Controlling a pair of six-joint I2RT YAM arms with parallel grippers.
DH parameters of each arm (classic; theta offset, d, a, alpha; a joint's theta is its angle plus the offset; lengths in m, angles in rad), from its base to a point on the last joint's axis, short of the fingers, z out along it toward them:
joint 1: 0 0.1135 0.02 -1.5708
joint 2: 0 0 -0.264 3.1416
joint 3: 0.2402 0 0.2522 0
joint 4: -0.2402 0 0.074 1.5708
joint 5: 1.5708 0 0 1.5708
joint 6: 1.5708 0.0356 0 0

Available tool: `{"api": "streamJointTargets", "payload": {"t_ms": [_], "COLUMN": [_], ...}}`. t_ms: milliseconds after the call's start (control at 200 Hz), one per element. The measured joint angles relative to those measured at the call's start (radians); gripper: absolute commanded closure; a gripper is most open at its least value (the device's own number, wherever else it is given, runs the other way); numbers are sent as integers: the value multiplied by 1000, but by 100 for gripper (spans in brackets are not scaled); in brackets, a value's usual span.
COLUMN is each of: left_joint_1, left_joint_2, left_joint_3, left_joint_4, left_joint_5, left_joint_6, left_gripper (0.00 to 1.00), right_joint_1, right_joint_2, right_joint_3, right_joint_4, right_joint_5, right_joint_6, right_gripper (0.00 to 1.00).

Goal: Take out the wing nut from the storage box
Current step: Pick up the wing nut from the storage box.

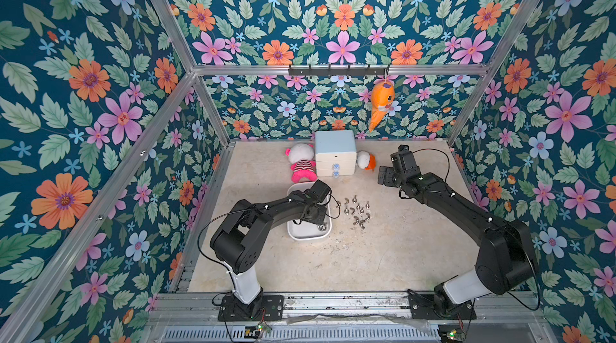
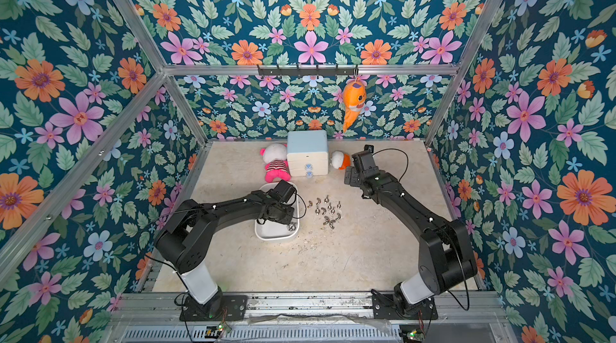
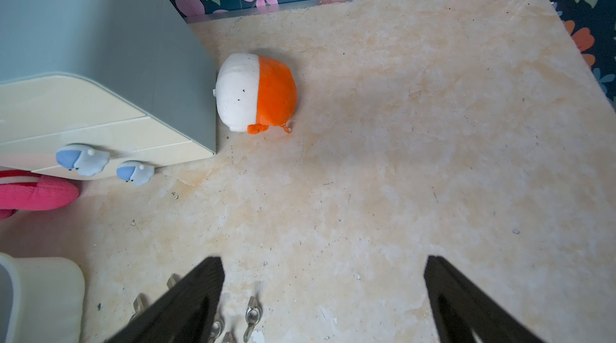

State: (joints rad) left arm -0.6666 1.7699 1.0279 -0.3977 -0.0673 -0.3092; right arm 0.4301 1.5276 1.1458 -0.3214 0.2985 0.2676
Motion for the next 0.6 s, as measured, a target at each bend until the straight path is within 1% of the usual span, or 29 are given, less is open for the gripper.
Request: {"api": "streamJointTargets", "payload": {"t_ms": [190,360,600], "left_joint_1": [8,12,12], "left_joint_2": [0,-15,-90], "left_joint_3": [3,10,45], "left_joint_4": [11,6,-19], "left_joint_5": [-13,-23,-54], "left_joint_6": [-4,-8,-26], "left_gripper": [88,88,88], "right_joint_1": [0,0,0], "right_joint_2": [0,0,0], "right_joint_3": [0,-5,-8], "right_joint_4": [-1,0,0], "right_joint_5": [2,3,6], "right_joint_6": [0,0,0], "right_gripper": [1,1,1]}}
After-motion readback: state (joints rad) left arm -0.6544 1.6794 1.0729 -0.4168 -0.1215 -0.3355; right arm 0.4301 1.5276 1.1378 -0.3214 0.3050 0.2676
